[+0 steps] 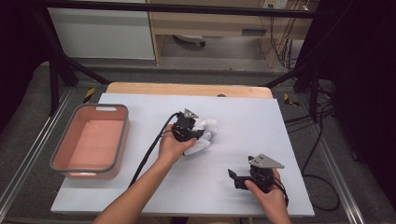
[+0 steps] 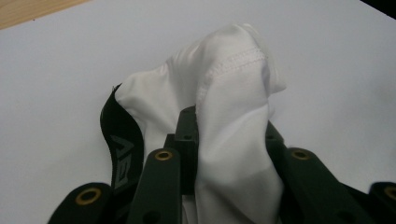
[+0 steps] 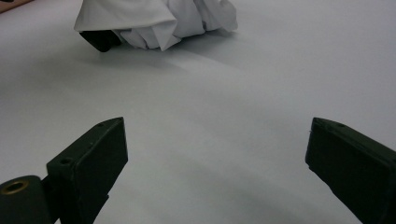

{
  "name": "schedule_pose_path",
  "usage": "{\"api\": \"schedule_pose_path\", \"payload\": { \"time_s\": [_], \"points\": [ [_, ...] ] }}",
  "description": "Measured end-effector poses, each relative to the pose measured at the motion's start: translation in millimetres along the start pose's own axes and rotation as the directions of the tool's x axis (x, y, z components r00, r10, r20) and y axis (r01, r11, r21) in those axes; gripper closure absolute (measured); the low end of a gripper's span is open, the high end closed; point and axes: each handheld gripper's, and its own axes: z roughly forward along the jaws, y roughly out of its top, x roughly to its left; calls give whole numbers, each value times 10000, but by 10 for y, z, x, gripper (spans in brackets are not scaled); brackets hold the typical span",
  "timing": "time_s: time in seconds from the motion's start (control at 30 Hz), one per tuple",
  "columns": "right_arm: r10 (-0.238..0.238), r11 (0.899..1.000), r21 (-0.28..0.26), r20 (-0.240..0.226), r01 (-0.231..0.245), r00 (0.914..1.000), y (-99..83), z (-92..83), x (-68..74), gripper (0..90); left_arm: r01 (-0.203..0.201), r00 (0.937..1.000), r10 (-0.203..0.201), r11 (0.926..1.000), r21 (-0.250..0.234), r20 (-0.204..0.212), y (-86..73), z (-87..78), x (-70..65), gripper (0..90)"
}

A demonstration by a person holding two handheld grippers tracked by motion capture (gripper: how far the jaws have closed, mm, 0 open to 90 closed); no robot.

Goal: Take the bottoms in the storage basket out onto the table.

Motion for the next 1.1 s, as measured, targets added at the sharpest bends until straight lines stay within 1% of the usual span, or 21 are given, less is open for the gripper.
{"api": "schedule_pose_path", "payload": {
  "time_s": [0.03, 0.1, 0.13, 0.17, 0.33, 0.4, 0.5, 0.53, 0.57, 0.6, 0.67, 0.73, 0.8, 0.83, 0.87, 0.93, 1.0, 1.03, 1.1],
  "points": [
    [14, 10000, 17, 3, -14, 10000, -1, 3, 0, 60, -55, 10000, 54, 10000, 53, 45, -19, 9, -28, 691],
    [-5, 10000, 16, 12, 5, 10000, -1, 6, 1, 60, -112, 9999, 111, 9999, 100, 71, -30, 14, -44, 692],
    [-4, 10000, 30, 4, 4, 10000, 1, 6, 1, 60, -171, 9996, 166, 9997, 199, 246, -54, 28, -77, 692],
    [10, 10000, 22, -1, -10, 10000, 3, 6, 2, 59, -230, 9994, 225, 9995, 207, 253, -66, 30, -94, 692],
    [-8, 10000, 40, -6, 8, 10000, 1, 9, 3, 60, -249, 9993, 244, 9995, 171, 284, -103, 28, -132, 687],
    [-2, 10000, 37, 9, 1, 10000, 1, 6, 1, 60, -194, 9993, 188, 9997, 168, 338, -129, 29, -153, 671],
    [23, 10000, -8, 33, -23, 10000, 0, -4, -5, 60, -148, 9993, 147, 9999, 22, 332, -126, 16, -172, 587],
    [23, 10000, -8, 33, -23, 10000, 0, -4, -5, 60, -148, 9993, 147, 9999, 22, 332, -126, 16, -172, 545],
    [72, 10000, -21, 31, -72, 10000, 0, -7, -5, 60, -110, 9996, 113, 9999, -121, 265, -116, 1, -181, 545],
    [80, 10000, -37, 62, -80, 9999, -3, -14, -8, 60, -140, 9996, 145, 9996, -225, 252, -106, -17, -181, 473],
    [83, 10000, -45, 66, -82, 9999, -4, -15, -9, 60, -139, 9996, 153, 9985, -530, 256, -83, -64, -183, 420],
    [77, 10000, -39, 64, -77, 9999, -3, -13, -9, 60, -114, 9995, 133, 9981, -609, 300, -78, -74, -182, 355],
    [104, 9999, -27, 50, -104, 9999, -1, -9, -5, 60, -80, 9993, 106, 9975, -695, 368, -70, -89, -176, 312],
    [68, 10000, -1, 46, -68, 10000, -1, -5, -6, 60, -108, 9991, 140, 9966, -817, 390, -66, -92, -177, 291],
    [68, 10000, -1, 46, -68, 10000, -1, -5, -6, 60, -108, 9991, 140, 9966, -817, 390, -66, -92, -177, 278],
    [44, 10000, -12, 55, -44, 10000, -1, -1, -6, 60, -69, 9994, 97, 9962, -864, 319, -59, -95, -178, 220],
    [35, 10000, -22, 56, -35, 10000, -1, -3, -5, 60, -53, 9996, 79, 9956, -934, 275, -54, -100, -180, 190],
    [24, 10000, -7, 40, -24, 10000, -2, -6, -6, 60, 16, 9994, 17, 9951, -988, 332, -46, -103, -180, 169],
    [43, 10000, -7, 41, -42, 10000, -3, -5, -7, 60, -4, 9995, 35, 9949, -1008, 304, -41, -111, -183, 148]
  ]
}}
